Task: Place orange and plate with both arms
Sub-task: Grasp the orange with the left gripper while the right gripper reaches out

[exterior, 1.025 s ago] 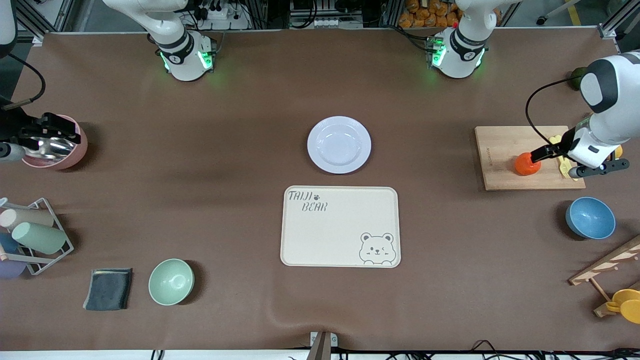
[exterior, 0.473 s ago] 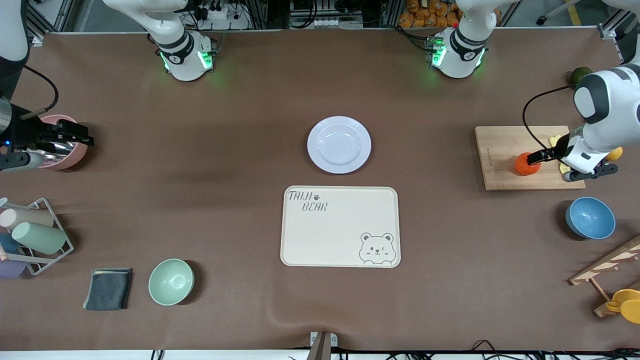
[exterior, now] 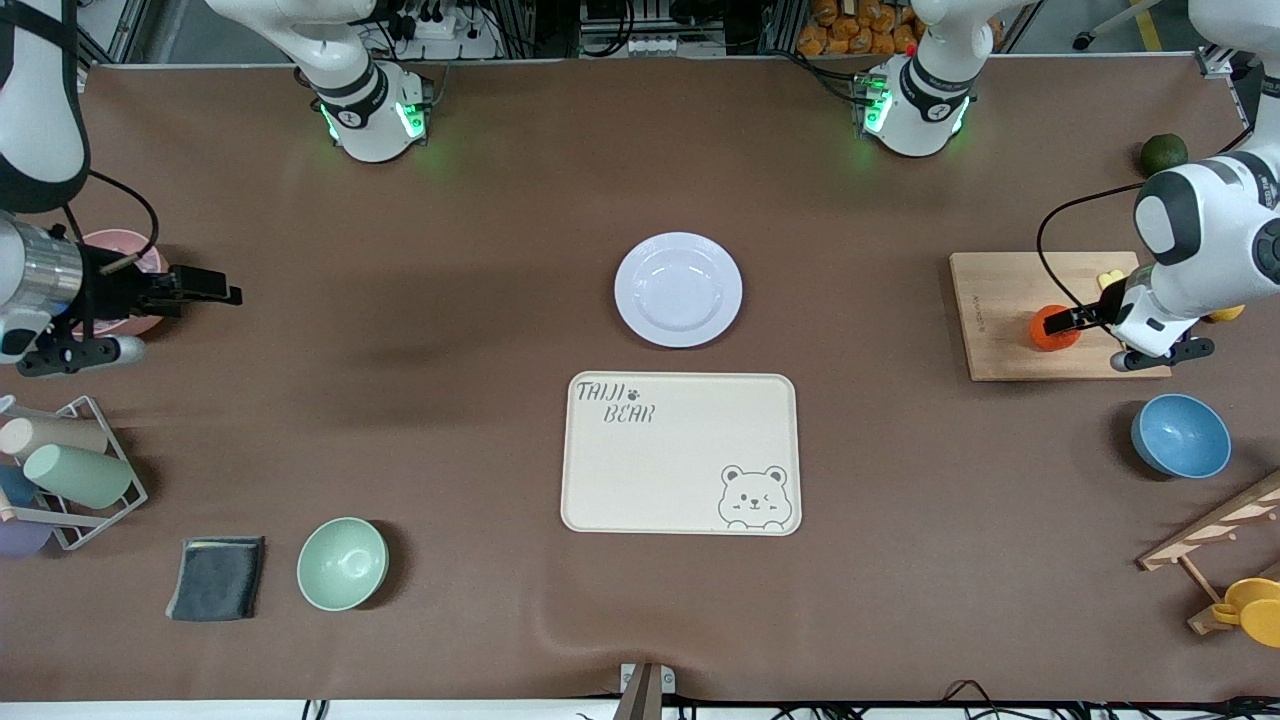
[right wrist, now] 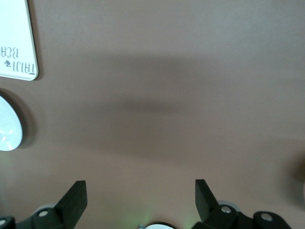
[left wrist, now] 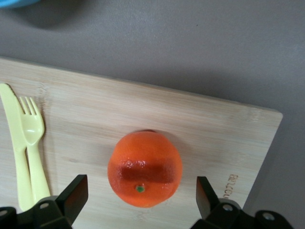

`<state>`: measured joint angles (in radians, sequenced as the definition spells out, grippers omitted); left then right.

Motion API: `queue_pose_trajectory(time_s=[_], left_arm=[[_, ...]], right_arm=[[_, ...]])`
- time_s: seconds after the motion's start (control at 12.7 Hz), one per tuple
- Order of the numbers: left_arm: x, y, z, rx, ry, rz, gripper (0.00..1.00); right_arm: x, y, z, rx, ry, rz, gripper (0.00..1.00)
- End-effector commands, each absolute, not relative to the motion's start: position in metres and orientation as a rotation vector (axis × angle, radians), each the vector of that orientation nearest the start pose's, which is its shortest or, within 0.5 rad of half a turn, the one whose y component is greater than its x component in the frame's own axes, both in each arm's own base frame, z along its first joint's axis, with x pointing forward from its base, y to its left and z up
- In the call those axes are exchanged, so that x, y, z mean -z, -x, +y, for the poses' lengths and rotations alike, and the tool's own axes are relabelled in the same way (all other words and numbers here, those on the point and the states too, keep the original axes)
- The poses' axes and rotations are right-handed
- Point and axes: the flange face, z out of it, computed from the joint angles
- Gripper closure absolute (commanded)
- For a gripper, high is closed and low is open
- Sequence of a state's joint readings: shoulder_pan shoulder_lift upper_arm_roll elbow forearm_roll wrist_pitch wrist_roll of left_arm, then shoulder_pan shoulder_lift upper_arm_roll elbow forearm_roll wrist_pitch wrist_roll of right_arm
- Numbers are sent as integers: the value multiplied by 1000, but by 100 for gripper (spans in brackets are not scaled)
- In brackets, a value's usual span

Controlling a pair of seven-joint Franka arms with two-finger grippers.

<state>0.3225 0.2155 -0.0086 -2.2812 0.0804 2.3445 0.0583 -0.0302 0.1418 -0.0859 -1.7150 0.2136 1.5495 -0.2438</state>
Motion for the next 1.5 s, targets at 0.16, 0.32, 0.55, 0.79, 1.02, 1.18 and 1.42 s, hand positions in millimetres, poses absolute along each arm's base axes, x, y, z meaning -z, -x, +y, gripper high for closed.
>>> queue_pose_trajectory(time_s=[0.16,0.32,0.55,0.79,1.02,1.18,1.42], left_arm=[[-222,-489,167,-246,3096,-279,0],[-218,-488,167,-257,3097,-281,0],[-206,-483,176,-290,3100,-311,0],[-196,-485,176,-310,3107,-323,30],[-201,-491,166,-289,3110,-316,92],[-219,-504,155,-236,3120,-264,100],[-257,-523,111,-148,3196,-316,100]], right_arm=[[-440,-571,-48,-422,2691,-15,0],[-432,-573,-38,-439,2680,-27,0],[-403,-572,-35,-475,2632,11,0],[-390,-571,-32,-464,2606,46,0],[-371,-564,-24,-496,2511,108,0],[-359,-561,-17,-516,2500,112,0],[-347,-558,4,-545,2466,100,0]])
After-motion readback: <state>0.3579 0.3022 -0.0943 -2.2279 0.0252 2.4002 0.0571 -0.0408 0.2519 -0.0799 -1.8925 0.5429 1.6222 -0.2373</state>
